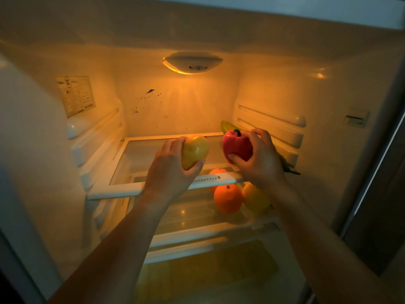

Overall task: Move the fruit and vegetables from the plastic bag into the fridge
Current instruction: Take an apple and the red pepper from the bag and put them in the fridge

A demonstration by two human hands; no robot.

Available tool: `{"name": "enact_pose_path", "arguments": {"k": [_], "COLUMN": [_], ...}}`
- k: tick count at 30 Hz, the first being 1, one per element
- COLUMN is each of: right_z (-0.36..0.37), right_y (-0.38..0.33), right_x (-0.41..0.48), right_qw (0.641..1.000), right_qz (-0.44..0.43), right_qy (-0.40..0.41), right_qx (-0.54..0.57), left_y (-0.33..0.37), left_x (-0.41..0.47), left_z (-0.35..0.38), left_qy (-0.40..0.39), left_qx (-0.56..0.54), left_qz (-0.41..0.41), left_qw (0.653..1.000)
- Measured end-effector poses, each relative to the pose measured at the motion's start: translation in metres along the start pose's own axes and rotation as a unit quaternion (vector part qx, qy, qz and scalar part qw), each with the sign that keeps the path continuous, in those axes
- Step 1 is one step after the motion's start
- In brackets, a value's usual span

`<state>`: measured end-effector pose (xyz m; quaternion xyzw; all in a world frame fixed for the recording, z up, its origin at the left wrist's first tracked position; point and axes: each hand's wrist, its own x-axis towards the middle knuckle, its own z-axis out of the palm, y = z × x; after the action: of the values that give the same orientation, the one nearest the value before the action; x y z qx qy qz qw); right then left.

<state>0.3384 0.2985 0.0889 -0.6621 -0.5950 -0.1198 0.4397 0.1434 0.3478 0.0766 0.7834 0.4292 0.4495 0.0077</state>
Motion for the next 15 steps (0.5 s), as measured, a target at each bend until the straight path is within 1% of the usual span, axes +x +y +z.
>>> {"name": "enact_pose_path", "arguments": {"k": [6, 13, 15], "right_z": [0.013, 0.007, 0.008], "right_y": [-0.002, 0.003, 0.004], "right_x": [0.019, 0.019, 0.020], "right_qw": [0.999, 0.999, 0.998], "right_qz": [0.025, -0.032, -0.035], "right_qy": [-0.013, -0.014, -0.010], "right_qx": [-0.033, -0.041, -0.041], "left_y": [-0.001, -0.001, -0.001], "left_x": [-0.001, -0.001, -0.001], "left_z": [-0.001, 0.001, 0.001], "left_qy": [0.005, 0.007, 0.007], "left_qx": [-0.006, -0.006, -0.006], "left_qz": [0.001, 0.002, 0.003], "left_qw": [1.000, 1.000, 1.000]}}
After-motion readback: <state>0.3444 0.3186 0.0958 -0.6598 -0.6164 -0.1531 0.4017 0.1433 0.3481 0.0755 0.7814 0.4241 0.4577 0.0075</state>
